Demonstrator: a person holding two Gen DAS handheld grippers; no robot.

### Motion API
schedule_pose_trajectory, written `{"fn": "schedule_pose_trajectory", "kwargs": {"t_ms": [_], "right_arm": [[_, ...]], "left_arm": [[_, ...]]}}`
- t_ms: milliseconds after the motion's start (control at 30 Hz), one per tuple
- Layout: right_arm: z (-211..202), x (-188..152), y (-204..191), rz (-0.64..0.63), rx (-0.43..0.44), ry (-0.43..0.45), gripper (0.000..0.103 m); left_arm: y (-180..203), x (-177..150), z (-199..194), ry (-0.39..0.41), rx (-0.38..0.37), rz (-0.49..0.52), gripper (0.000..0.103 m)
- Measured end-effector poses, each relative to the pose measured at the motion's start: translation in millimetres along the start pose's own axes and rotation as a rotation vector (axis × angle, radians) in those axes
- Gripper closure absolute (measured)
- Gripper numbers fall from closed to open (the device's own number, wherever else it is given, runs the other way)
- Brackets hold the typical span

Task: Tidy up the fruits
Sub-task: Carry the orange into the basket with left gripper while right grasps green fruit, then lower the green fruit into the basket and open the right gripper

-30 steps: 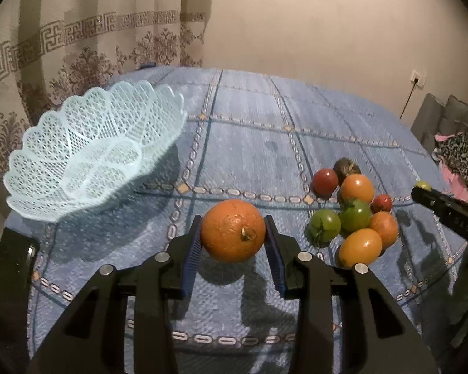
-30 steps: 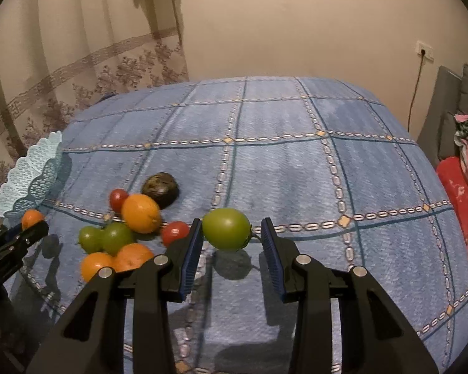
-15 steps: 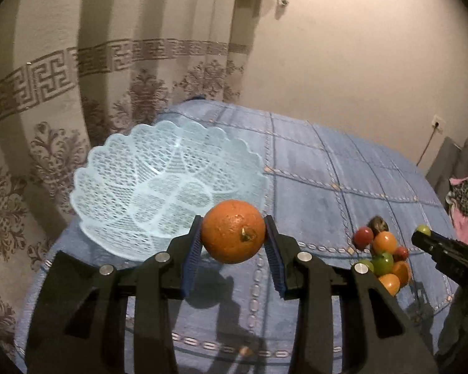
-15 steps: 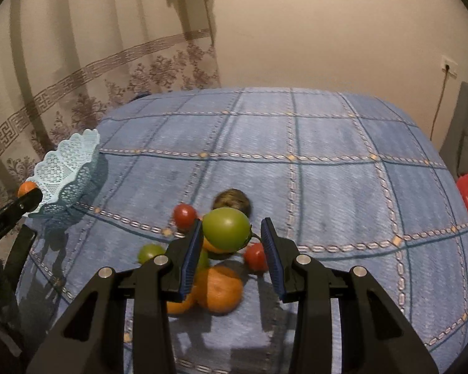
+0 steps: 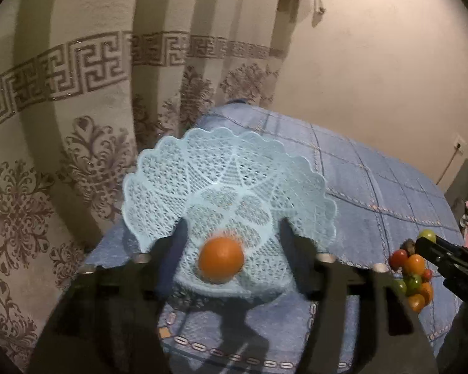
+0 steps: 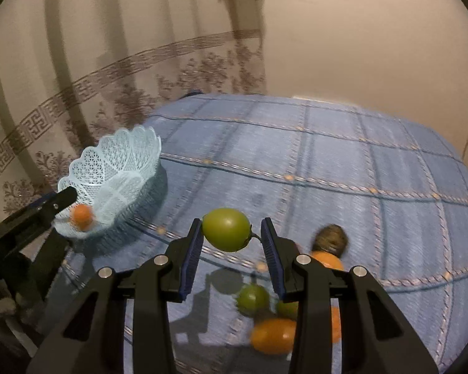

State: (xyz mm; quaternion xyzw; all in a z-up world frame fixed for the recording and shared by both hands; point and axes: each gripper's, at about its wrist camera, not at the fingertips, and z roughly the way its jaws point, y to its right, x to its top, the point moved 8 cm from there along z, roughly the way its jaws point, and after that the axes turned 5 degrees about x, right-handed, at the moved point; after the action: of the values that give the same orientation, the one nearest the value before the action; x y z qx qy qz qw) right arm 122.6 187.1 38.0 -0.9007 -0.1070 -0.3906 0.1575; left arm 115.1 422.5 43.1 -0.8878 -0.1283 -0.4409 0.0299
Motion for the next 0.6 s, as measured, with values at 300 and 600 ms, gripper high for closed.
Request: {"fn": "schedule_pose_trajectory", "kwargs": {"t_ms": [300, 600], "right_arm": [[26.5, 23.4, -62.2, -0.056, 0.098, -0.019, 0.064], [56.3, 38.4, -109.9, -0.112, 0.162, -0.04, 0.062]], "left_arm": [[-28.3, 17.6, -18.3, 0.067, 0.058, -0.039, 0.018], [-47.4, 21.4, -36.5, 0.093, 0.078, -0.067, 0.01]]}}
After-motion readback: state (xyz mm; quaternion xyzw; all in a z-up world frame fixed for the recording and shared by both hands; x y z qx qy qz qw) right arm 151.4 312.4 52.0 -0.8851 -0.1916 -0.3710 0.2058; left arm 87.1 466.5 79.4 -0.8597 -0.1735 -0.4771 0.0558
